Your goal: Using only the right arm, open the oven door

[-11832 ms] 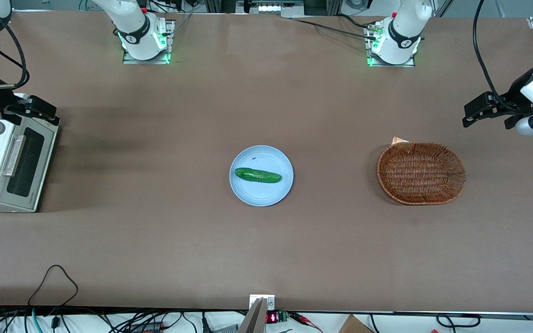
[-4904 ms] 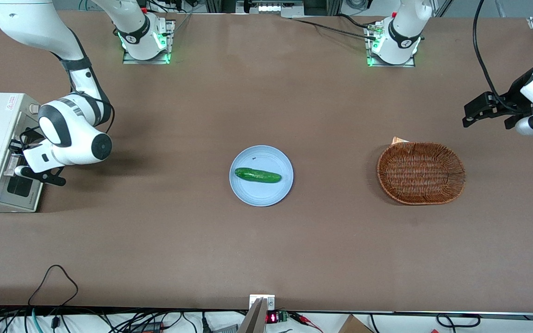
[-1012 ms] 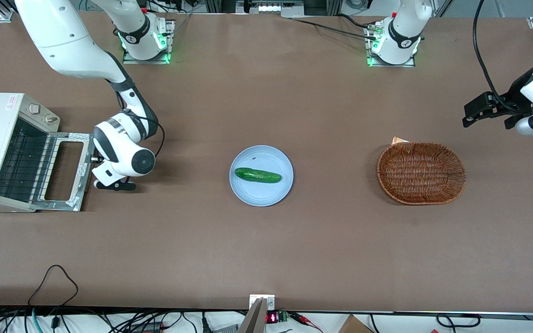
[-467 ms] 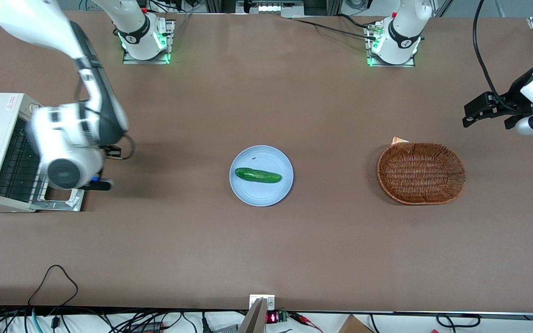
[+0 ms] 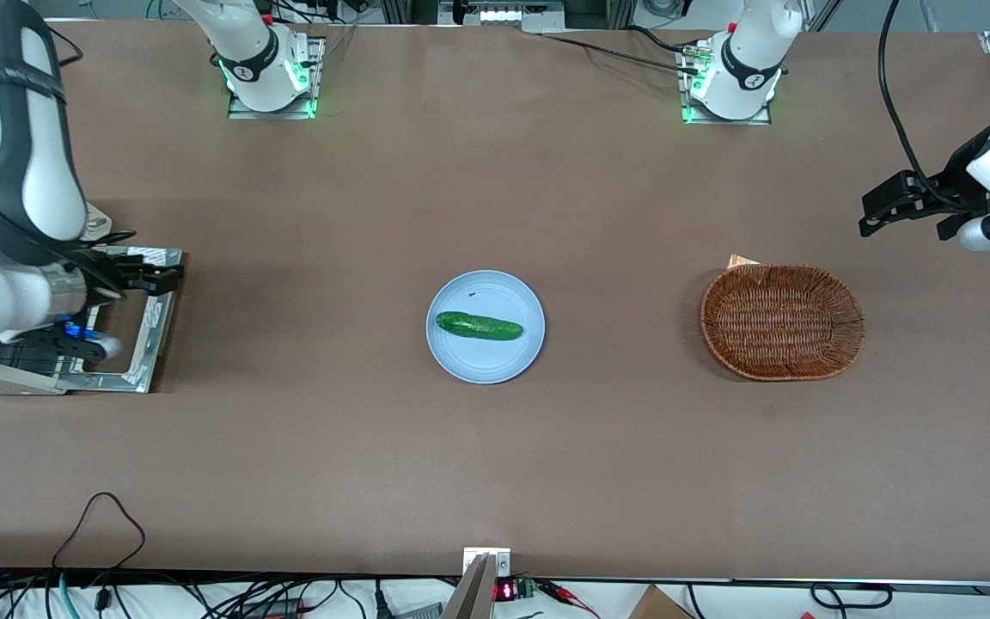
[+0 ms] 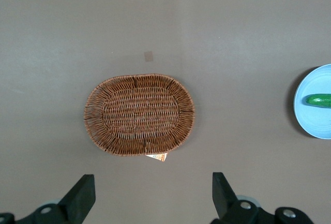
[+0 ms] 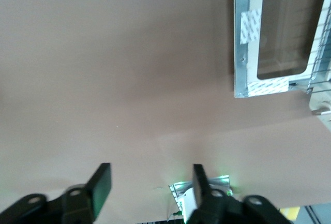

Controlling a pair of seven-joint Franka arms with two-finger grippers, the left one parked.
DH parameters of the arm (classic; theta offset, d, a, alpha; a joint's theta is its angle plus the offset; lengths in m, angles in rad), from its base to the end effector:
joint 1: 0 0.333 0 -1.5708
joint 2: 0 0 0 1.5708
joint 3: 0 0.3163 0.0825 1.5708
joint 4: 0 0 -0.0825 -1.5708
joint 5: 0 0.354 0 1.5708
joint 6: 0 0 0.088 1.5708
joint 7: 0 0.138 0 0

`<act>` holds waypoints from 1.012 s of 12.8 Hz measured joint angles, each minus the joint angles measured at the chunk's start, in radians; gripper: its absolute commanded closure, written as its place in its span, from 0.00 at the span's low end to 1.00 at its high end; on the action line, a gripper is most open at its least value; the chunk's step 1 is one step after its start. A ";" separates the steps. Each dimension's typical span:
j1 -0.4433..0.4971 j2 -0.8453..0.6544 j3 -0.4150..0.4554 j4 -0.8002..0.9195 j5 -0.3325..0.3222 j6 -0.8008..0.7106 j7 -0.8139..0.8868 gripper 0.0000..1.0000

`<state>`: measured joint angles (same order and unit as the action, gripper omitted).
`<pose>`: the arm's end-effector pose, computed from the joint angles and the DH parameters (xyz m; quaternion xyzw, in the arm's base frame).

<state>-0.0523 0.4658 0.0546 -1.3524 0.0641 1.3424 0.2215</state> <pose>0.5943 0.0059 0.4097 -0.9651 0.1064 0.2386 0.0181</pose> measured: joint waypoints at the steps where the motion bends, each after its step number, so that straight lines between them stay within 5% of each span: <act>1: 0.001 -0.024 0.001 -0.007 0.000 0.019 -0.036 0.01; 7: -0.009 -0.323 0.008 -0.425 0.001 0.436 -0.091 0.01; 13: 0.007 -0.382 0.019 -0.280 0.010 0.355 -0.151 0.01</act>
<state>-0.0451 0.0834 0.0738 -1.6326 0.0739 1.6978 0.0709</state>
